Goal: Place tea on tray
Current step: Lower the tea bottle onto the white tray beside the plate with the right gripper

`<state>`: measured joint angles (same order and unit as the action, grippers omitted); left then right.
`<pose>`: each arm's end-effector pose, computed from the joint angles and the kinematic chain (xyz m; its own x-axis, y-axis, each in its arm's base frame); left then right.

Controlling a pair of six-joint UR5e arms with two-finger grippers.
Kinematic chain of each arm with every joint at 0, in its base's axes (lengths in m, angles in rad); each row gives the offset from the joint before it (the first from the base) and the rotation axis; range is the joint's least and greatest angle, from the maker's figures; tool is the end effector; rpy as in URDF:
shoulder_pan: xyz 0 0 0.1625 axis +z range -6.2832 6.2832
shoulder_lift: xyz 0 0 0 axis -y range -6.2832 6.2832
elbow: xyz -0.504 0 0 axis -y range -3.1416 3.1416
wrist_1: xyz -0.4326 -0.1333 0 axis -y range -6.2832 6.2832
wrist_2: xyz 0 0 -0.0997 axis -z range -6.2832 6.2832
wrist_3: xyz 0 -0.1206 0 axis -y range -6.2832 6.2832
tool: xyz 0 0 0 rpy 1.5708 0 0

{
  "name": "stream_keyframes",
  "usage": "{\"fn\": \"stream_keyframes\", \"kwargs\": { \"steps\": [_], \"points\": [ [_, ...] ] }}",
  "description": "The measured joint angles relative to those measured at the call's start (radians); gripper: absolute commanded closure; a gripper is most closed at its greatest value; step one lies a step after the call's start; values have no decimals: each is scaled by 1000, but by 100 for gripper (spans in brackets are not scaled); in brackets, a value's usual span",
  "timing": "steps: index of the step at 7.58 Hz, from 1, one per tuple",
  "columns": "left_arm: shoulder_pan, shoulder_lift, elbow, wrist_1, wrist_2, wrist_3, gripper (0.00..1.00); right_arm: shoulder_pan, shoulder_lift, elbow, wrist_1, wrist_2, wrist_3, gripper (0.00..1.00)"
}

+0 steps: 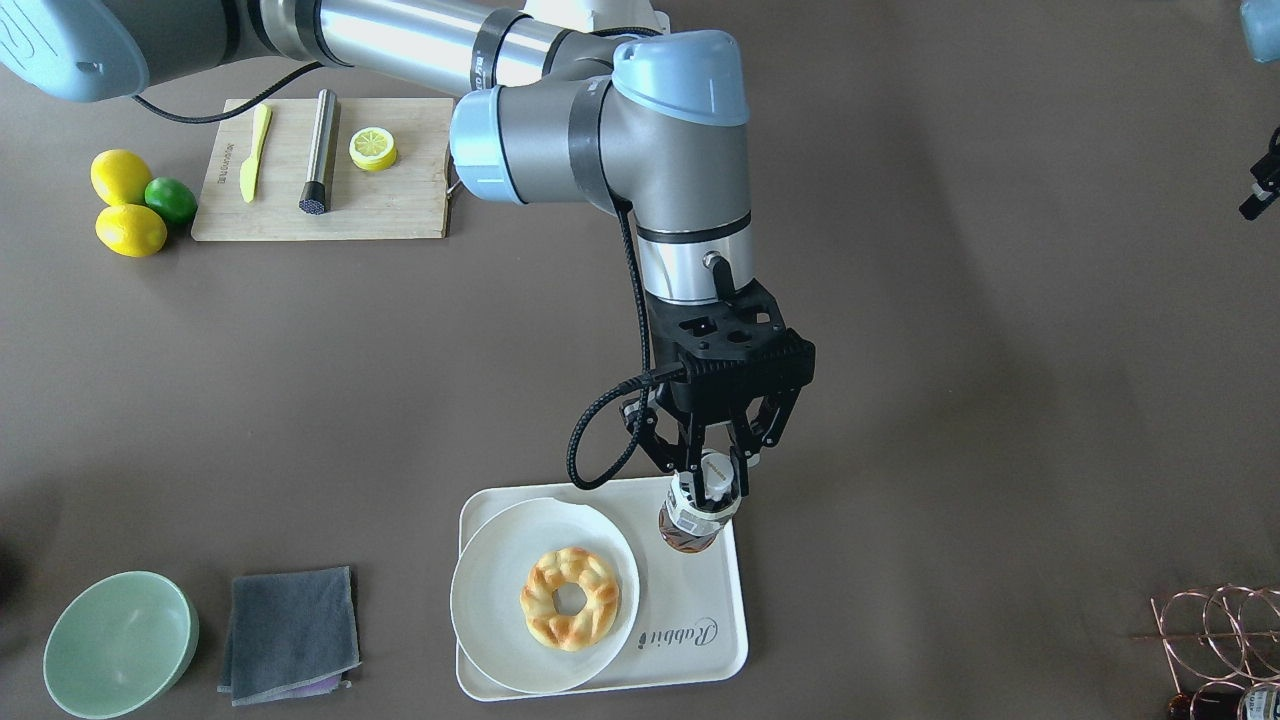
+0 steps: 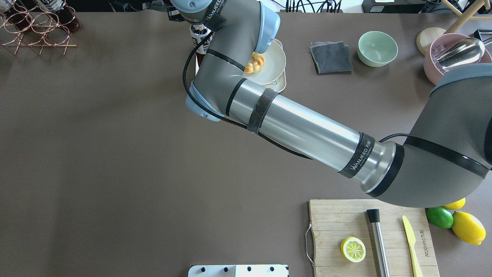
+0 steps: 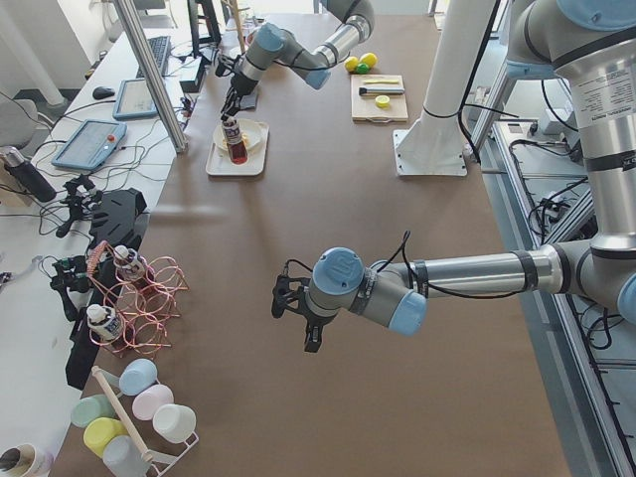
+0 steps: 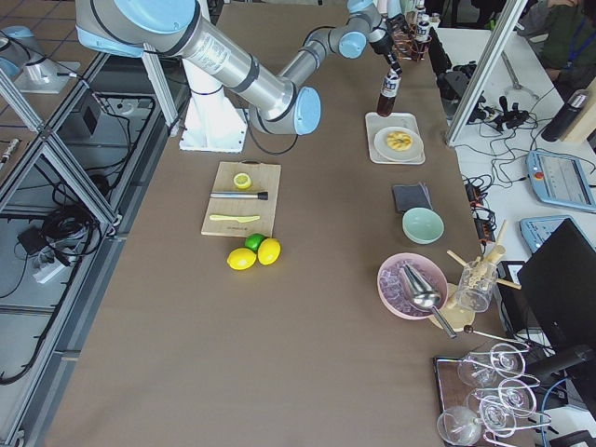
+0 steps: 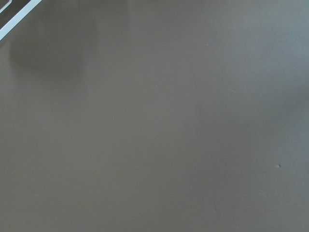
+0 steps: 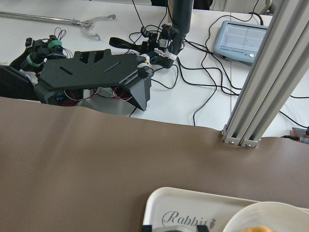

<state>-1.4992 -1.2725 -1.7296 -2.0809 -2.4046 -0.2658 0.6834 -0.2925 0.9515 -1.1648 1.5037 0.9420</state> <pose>-0.0151 -0.4047 0.7438 0.6458 0.0603 -0.7611 0.1067 0.9800 0.1682 -0.6692 -0.7273 0.0140 0.7011 -0.1859 0.6884 -0.3253 0.7757 0.5408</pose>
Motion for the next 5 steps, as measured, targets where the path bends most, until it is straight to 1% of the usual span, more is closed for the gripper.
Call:
{"fn": "stream_keyframes", "kwargs": {
  "steps": [1, 2, 3, 5],
  "points": [
    [-4, -13, 0, 70, -5, 22, 1, 2, 9, -49, 39, 0, -1, 100],
    [-6, -21, 0, 124, -8, 49, 1, 3, 12, -76, 61, 0, -1, 100],
    [-8, -22, 0, 151, -9, 68, 1, 2, 13, -89, 71, -1, -2, 100],
    [-8, -23, -1, 163, -10, 79, 1, -7, 10, -96, 75, -8, -2, 100]
  ]
}}
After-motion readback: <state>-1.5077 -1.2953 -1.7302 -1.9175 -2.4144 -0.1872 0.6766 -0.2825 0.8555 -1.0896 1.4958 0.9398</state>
